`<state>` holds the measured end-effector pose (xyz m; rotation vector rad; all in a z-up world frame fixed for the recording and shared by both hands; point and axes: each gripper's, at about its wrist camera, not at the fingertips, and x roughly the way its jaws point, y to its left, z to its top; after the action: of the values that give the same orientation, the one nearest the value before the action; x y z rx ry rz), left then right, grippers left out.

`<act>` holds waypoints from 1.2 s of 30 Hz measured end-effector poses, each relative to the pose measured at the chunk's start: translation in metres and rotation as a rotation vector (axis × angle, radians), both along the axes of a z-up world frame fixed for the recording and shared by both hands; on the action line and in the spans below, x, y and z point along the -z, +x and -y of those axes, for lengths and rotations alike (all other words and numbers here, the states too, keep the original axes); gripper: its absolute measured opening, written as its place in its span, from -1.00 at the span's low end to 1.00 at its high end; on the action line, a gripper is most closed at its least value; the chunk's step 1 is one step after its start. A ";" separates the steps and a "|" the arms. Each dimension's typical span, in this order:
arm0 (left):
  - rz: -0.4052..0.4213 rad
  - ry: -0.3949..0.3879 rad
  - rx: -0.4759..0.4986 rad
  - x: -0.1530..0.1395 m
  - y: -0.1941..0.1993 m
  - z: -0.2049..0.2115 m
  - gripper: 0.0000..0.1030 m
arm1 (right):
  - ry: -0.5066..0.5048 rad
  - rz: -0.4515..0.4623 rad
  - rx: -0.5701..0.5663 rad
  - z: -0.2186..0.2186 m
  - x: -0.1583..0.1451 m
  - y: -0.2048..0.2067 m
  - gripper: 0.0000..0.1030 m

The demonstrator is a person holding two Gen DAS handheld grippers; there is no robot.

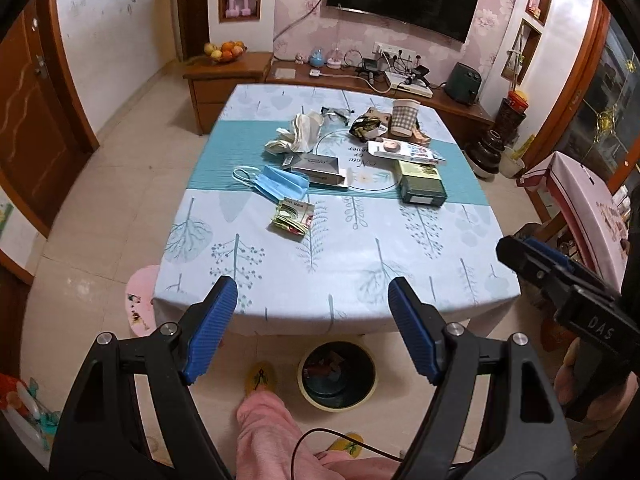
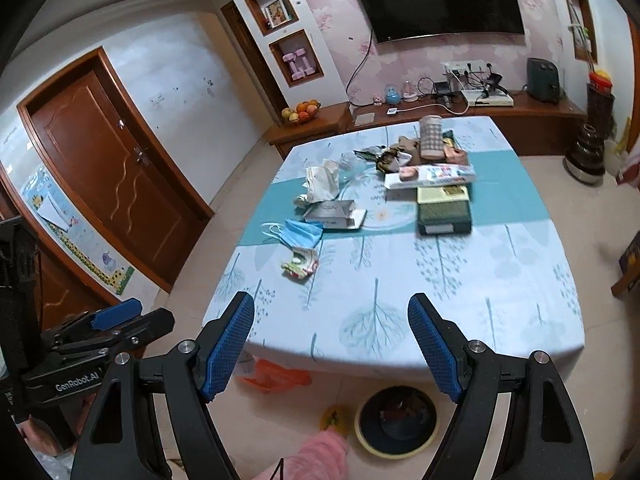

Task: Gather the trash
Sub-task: 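Reach to the green-white packet and close the right tool on it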

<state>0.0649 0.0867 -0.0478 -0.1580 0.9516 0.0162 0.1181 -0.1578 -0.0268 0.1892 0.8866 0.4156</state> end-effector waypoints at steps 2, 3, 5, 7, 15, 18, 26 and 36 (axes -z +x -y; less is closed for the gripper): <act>-0.031 -0.031 0.002 0.015 0.022 -0.013 0.47 | -0.021 0.009 0.006 -0.017 0.006 0.018 0.56; -0.062 -0.060 0.006 0.027 0.039 -0.022 0.47 | -0.032 0.012 0.012 -0.025 0.009 0.029 0.56; -0.100 -0.093 0.005 0.046 0.064 -0.035 0.46 | -0.051 0.006 0.021 -0.042 0.019 0.050 0.56; -0.126 -0.110 0.009 0.063 0.091 -0.048 0.44 | -0.059 -0.029 0.016 -0.060 0.036 0.075 0.56; -0.189 -0.049 0.050 0.121 0.175 -0.103 0.42 | -0.164 -0.104 -0.168 -0.152 0.117 0.165 0.56; -0.230 -0.058 0.063 0.141 0.194 -0.122 0.42 | -0.195 -0.113 -0.261 -0.184 0.147 0.187 0.65; -0.281 -0.047 0.125 0.168 0.221 -0.151 0.40 | -0.231 -0.163 -0.468 -0.230 0.198 0.227 0.69; -0.304 -0.014 0.198 0.176 0.237 -0.166 0.40 | -0.319 -0.234 -0.662 -0.260 0.234 0.237 0.69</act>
<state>0.3021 0.2530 -0.2238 -0.0740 1.2675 -0.1526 0.3546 0.1023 -0.2604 -0.3698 1.2279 0.8670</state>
